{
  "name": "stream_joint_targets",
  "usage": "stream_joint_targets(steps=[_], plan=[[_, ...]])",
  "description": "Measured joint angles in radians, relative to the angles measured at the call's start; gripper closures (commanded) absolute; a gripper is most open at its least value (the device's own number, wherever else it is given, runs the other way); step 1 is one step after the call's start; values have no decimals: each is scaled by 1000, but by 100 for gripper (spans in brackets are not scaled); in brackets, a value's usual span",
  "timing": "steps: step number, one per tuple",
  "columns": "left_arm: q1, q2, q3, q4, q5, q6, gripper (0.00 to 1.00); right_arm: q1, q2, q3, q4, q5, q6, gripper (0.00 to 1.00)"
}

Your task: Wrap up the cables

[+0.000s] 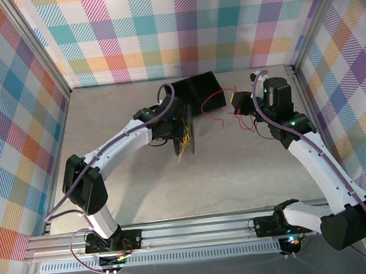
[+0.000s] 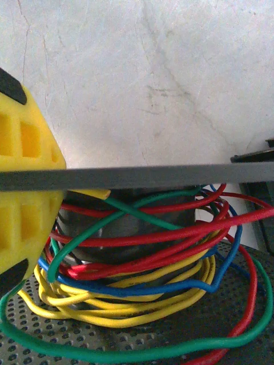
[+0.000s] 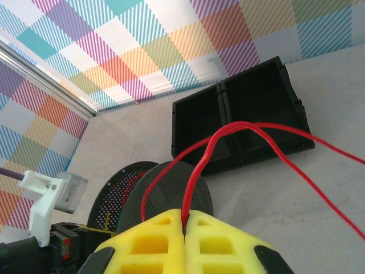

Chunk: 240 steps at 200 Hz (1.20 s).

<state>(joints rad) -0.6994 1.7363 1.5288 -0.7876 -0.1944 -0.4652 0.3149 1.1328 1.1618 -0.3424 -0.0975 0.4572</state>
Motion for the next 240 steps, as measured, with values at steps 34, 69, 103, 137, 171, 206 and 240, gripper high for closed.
stream_joint_targets(steps=[34,69,103,137,171,206,240], plan=[[-6,19,17,-3,-5,18,83,-1,5,-6,0,-1,26,100],[-6,19,28,4,10,16,75,-1,5,-8,2,-23,77,100],[-6,13,28,4,22,14,71,-1,5,-35,25,-84,178,100],[-6,-18,26,12,26,9,68,-1,5,-93,82,-158,311,100],[-6,-51,11,38,29,1,63,-1,5,-136,126,-195,431,100],[1,-98,-47,76,44,-13,57,-1,6,-148,155,-199,533,100],[12,-173,-119,121,60,-26,46,7,16,-155,188,-174,637,100]])
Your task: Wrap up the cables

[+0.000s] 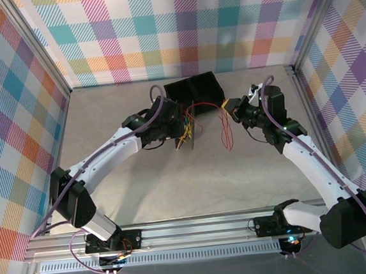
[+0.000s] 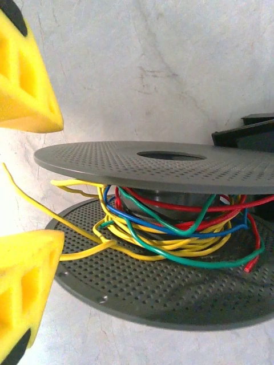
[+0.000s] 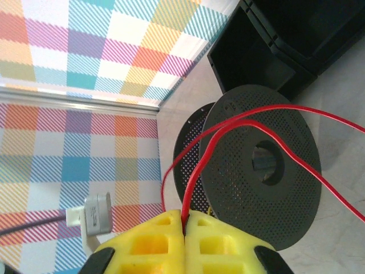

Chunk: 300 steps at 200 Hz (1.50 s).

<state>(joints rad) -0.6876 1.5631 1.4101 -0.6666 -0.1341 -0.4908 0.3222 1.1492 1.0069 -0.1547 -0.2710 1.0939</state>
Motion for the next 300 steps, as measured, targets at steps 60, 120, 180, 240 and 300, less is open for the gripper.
stream_joint_targets(steps=[60,120,180,240,300], plan=[[44,-91,-45,85,46,-12,31,39,71,-9,61,43,191,100],[75,-93,-72,121,99,-2,12,105,132,24,67,88,270,100],[75,-90,-72,151,142,10,6,146,199,78,88,106,304,100],[78,-14,-72,150,114,13,15,162,225,81,105,107,328,100],[100,2,-71,167,140,12,15,167,245,81,117,106,343,100]])
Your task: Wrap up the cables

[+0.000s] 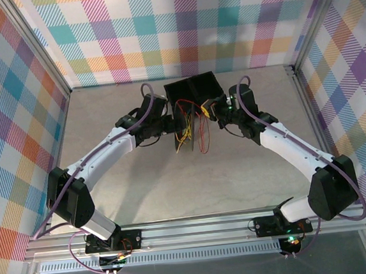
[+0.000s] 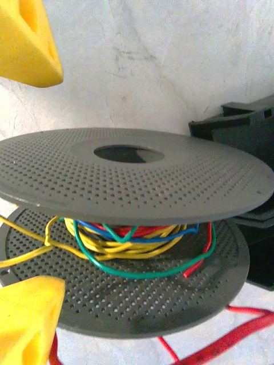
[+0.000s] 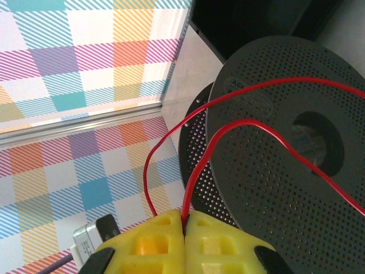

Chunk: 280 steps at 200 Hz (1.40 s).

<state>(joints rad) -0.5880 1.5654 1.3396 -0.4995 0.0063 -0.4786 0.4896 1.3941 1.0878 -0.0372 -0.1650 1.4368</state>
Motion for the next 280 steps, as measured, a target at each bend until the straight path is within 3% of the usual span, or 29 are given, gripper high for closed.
stream_joint_targets(steps=[48,76,104,159,246,280], plan=[[4,-44,-8,32,31,-9,15,3,19,0,0,0,0,100],[9,-79,-7,37,31,-20,6,3,21,0,1,0,0,100],[20,-51,16,35,32,-23,6,5,22,0,9,-1,0,100],[39,76,49,35,57,-29,12,8,26,0,15,-3,0,100],[63,120,51,35,53,-30,17,8,26,0,27,-4,0,100],[63,135,51,35,53,-31,28,8,26,-2,38,-4,-1,100]])
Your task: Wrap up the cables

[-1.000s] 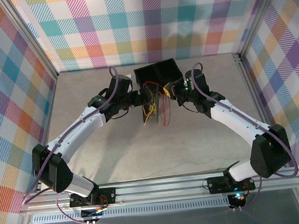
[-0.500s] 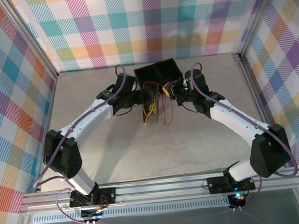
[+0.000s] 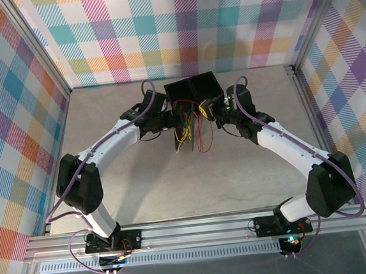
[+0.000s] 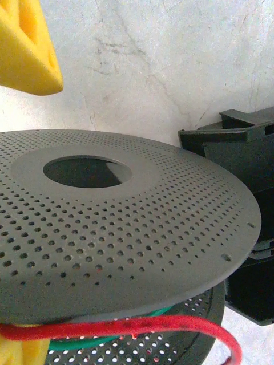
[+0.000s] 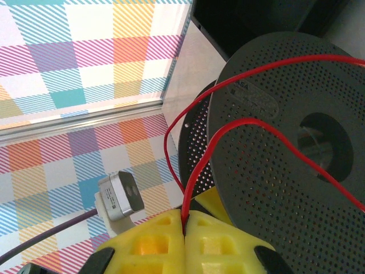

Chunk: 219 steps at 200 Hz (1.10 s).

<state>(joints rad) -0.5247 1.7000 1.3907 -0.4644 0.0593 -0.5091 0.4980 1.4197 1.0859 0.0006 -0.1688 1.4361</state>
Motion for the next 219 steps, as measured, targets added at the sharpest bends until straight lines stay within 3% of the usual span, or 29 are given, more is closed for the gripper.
stream_joint_targets(steps=[61,99,130,146,219], plan=[[0,1,10,-1,0,5,55,0,4,-11,6,0,0,100],[0,9,23,-3,-4,31,82,0,5,-13,7,0,0,100],[0,26,28,-31,-23,39,96,0,5,-24,10,0,-3,100],[0,26,31,-31,-25,46,100,0,5,-28,10,1,-3,100],[-4,4,16,-31,-34,83,100,-13,-2,-32,0,8,-60,100]])
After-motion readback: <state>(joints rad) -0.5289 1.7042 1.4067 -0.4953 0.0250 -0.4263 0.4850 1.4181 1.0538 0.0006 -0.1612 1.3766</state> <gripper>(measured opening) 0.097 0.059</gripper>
